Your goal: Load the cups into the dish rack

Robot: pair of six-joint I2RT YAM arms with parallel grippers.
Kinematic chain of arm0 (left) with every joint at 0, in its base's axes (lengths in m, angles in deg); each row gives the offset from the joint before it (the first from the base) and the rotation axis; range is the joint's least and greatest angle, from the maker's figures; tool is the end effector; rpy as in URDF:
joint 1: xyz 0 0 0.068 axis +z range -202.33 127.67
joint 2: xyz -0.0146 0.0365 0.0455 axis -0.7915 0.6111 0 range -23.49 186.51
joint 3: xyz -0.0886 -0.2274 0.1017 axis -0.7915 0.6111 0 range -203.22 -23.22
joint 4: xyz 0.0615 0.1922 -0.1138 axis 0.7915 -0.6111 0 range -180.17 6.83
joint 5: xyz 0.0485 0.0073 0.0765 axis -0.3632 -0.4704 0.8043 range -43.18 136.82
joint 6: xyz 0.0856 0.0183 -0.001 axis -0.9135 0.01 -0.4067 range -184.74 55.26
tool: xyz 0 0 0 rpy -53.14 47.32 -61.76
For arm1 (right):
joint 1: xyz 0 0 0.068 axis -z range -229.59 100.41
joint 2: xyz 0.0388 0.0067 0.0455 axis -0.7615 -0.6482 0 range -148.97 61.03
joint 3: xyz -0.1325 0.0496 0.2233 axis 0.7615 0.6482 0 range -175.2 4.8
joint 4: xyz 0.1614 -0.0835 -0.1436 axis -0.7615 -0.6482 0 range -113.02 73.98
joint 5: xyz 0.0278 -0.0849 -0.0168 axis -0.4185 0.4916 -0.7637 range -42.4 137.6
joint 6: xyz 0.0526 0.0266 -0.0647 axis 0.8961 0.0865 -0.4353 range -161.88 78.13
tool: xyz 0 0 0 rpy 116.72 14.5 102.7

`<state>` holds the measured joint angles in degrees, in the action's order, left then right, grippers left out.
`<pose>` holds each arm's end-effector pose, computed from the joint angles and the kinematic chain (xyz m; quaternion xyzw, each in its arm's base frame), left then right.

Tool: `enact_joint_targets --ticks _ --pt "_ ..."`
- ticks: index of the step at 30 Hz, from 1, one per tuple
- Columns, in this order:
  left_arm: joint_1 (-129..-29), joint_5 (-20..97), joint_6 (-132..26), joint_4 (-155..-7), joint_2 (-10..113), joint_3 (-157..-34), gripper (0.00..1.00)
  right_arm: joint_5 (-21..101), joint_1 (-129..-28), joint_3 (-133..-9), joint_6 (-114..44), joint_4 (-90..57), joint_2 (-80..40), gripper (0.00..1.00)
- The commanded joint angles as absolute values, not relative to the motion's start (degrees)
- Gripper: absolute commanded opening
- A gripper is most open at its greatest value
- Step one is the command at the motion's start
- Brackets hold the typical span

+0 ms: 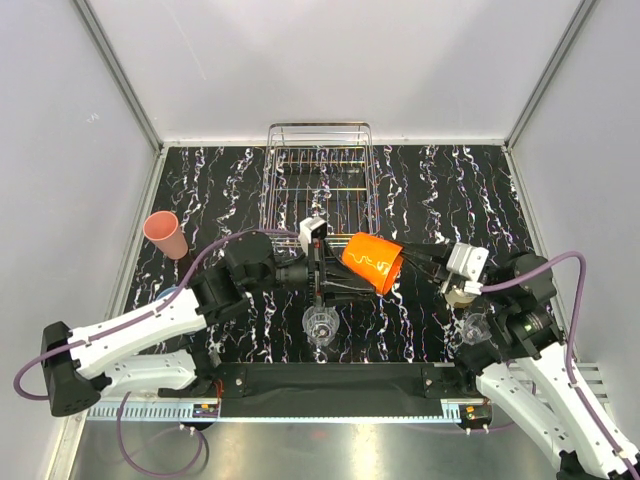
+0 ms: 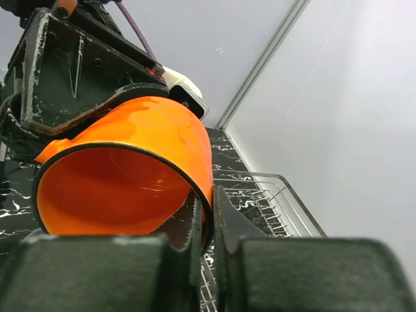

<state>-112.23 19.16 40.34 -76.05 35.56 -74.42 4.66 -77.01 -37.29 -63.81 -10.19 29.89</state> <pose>0.0943 -0.2348 0.3610 0.1103 -0.7025 0.6986 0.0794 0.0860 0.1042 0.3826 -0.4987 0.3817 0.2537 0.7357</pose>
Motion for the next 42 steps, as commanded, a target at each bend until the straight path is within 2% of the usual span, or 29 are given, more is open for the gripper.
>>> enact_joint_targets --ticks 1,6,7,9,10,11,13,15,16,19,25,32,36,42 --pt "-112.2 20.4 32.7 -74.5 35.4 -79.2 0.00 4.3 -77.8 -39.0 -60.9 -10.7 30.1 0.19" --pt "-111.7 27.9 15.9 -92.1 32.0 -85.6 0.00 11.2 -77.8 -36.3 -54.4 -12.0 34.2 0.48" --pt "-111.7 31.9 13.2 -98.7 31.6 -87.0 0.00 13.3 -77.8 -35.7 -53.7 -12.5 35.0 0.59" --pt "-111.7 36.3 5.9 -104.6 30.8 -90.5 0.00 17.7 -77.7 -34.5 -50.3 -14.4 37.5 0.69" --pt "-111.5 40.2 3.9 -109.2 30.6 -92.4 0.00 24.1 -77.8 -34.3 -47.4 -15.7 38.3 0.96" --pt "-111.5 42.4 0.2 -111.2 30.4 -93.3 0.00 27.4 -77.8 -34.3 -45.8 -17.9 39.9 1.00" --pt "-111.4 50.3 -4.0 -118.5 30.9 -95.8 0.00 39.3 -77.8 -34.5 -42.2 -23.4 41.5 1.00" --pt "-111.3 55.7 -10.2 -123.7 33.7 -100.8 0.00 47.3 -77.8 -35.3 -33.2 -30.0 42.1 1.00" --pt "-111.1 60.8 -12.0 -129.0 35.0 -102.7 0.00 55.5 -77.8 -36.8 -28.0 -32.8 42.0 1.00" --pt "-110.5 70.5 -18.1 -134.5 40.3 -109.9 0.00 65.6 -77.8 -41.0 -19.2 -43.9 39.3 1.00" --pt "-105.2 80.3 -28.1 -134.0 50.5 -114.1 0.00 67.7 -77.8 -49.1 -8.7 -61.2 30.4 1.00" --pt "-95.6 80.7 -34.3 -125.0 58.8 -112.0 0.00 72.7 -77.7 -55.0 -1.4 -75.1 18.8 1.00" --pt "-92.2 78.9 -36.9 -119.3 63.7 -111.2 0.00 76.5 -77.8 -56.5 0.8 -77.2 15.5 1.00" --pt "-87.9 78.4 -33.5 -116.1 69.8 -109.7 0.00 74.2 -77.8 -55.7 0.1 -73.7 15.7 1.00"
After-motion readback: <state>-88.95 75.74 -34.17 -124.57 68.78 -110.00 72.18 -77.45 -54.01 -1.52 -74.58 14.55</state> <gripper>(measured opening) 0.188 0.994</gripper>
